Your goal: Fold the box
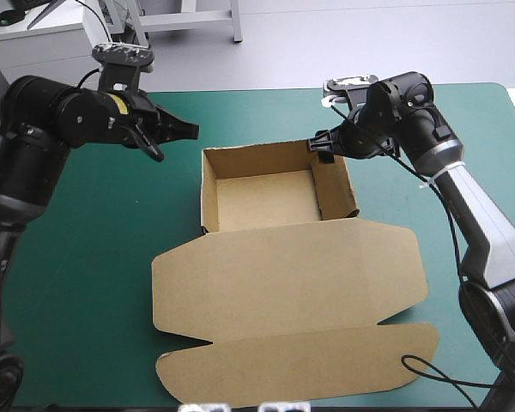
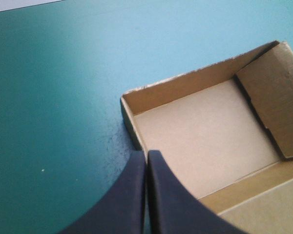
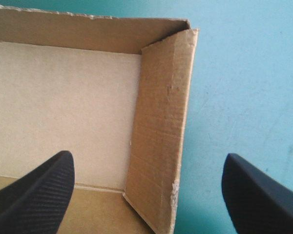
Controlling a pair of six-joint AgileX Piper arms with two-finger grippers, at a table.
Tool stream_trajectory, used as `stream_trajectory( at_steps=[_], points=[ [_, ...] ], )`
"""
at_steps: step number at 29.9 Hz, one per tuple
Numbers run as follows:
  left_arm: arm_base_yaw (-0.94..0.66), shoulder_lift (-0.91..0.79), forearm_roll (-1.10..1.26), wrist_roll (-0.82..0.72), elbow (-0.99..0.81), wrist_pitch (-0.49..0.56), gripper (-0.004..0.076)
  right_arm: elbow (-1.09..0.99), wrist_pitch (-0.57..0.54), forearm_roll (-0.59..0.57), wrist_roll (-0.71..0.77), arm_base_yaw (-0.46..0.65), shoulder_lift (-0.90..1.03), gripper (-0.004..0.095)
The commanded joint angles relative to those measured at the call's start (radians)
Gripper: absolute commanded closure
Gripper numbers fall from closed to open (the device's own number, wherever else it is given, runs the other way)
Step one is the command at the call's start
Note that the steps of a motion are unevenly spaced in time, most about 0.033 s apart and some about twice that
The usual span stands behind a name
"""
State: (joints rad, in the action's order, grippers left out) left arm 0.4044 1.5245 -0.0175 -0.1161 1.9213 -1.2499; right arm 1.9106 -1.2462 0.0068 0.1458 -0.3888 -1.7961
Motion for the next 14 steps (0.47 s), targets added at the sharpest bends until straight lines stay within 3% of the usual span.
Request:
stream_trajectory(
  at_steps=[1, 6, 14],
  points=[
    [0.009, -0.139, -0.017, 0.002, -0.084, -0.038, 0.0731, -0.029, -0.002, 0.002, -0.018, 0.006, 0.053, 0.0148],
    [0.009, -0.32, -0.034, 0.022, -0.298, -0.008, 0.0731, -0.133, -0.002, -0.007, -0.036, 0.006, 0.055, 0.0147],
    [0.009, -0.677, -0.06, 0.052, -0.671, 0.209, 0.0731, -0.201, 0.003, -0.007, -0.054, 0.006, 0.022, 0.0148]
  ],
)
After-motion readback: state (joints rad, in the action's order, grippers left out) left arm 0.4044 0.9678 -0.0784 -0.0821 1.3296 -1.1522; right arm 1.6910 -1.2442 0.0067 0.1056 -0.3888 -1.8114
